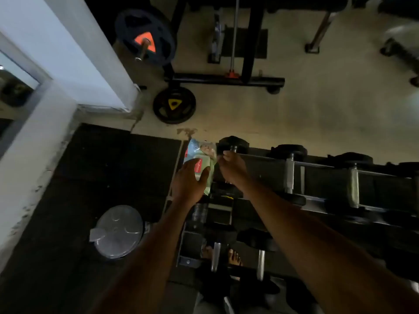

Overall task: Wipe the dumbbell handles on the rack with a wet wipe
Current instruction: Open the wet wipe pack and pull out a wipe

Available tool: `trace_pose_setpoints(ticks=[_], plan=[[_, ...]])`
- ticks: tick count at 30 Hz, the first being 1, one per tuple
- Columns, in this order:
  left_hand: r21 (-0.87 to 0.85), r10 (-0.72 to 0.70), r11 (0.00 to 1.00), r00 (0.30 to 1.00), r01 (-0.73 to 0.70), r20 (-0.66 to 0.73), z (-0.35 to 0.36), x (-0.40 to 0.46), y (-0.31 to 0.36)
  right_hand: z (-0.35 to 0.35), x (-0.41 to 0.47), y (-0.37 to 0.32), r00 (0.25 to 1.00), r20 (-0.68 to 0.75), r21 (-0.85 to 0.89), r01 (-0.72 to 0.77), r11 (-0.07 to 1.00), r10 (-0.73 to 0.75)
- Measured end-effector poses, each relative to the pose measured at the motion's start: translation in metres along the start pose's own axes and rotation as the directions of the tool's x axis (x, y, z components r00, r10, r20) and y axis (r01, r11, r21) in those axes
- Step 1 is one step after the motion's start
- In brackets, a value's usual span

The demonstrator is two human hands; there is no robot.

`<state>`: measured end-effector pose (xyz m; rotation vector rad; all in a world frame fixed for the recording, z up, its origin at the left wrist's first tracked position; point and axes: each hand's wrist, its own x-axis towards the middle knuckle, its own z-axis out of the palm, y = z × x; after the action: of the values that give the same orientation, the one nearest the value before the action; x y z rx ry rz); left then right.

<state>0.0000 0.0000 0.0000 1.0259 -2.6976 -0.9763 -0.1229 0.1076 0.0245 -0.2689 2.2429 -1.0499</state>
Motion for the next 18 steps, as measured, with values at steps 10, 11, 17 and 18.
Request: trace_pose_setpoints(ticks=[10,11,17,18], plan=[[0.077,0.134,0.988,0.991,-0.134,0.01,0.034,0.036,-0.039,0.061,0.071,0.006,0.969,-0.048,0.166,-0.23,0.959,0.24],[0.059,0.172,0.983,0.985,-0.172,0.008,0.034,0.035,-0.042,0.063,0.07,0.006,0.962,-0.074,0.197,-0.243,0.95,0.261],[-0.012,0.178,0.984,0.984,-0.178,0.008,0.042,0.036,-0.053,0.063,0.074,0.002,0.929,-0.089,0.305,-0.317,0.898,0.358],[-0.03,0.166,0.986,0.986,-0.165,0.016,0.043,0.036,-0.053,0.063,0.074,0.001,0.929,-0.087,0.3,-0.319,0.899,0.359]])
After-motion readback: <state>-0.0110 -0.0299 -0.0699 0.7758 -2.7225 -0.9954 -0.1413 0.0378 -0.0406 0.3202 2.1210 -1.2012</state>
